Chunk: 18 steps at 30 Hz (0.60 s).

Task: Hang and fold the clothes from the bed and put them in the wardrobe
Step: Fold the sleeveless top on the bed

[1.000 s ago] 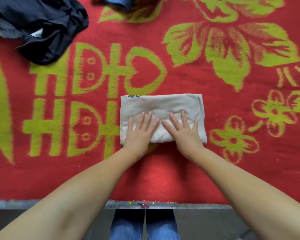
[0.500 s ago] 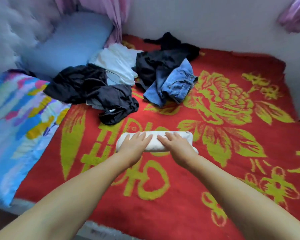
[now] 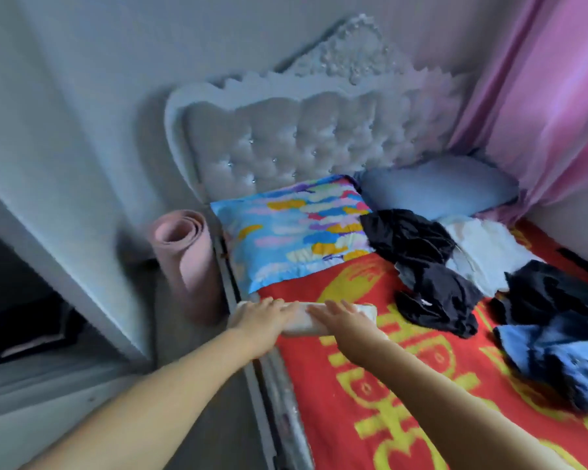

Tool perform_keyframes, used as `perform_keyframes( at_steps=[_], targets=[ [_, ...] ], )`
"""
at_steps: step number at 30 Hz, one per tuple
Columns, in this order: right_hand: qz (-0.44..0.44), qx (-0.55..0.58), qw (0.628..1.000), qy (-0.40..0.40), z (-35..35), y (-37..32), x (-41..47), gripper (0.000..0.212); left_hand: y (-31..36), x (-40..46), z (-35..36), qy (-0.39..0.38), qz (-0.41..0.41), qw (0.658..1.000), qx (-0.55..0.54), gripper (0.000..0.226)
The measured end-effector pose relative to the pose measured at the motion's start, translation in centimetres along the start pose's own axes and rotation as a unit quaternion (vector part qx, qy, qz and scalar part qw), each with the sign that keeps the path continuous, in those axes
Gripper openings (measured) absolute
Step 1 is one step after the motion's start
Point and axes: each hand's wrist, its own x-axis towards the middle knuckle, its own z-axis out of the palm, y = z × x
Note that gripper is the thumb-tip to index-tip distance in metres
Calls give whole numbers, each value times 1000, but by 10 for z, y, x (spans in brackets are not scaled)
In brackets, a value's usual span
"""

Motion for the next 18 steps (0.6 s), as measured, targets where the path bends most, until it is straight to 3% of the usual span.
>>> perform_keyframes(
  at_steps=[10, 18],
  targets=[
    [-238, -86, 967, -10, -10, -295, 110, 73, -208, -219, 74, -20, -243, 968, -55, 70],
    [-291, -54, 954, -52, 24, -497, 154, 79, -340, -361, 131, -62, -323, 941, -75, 74]
  ],
)
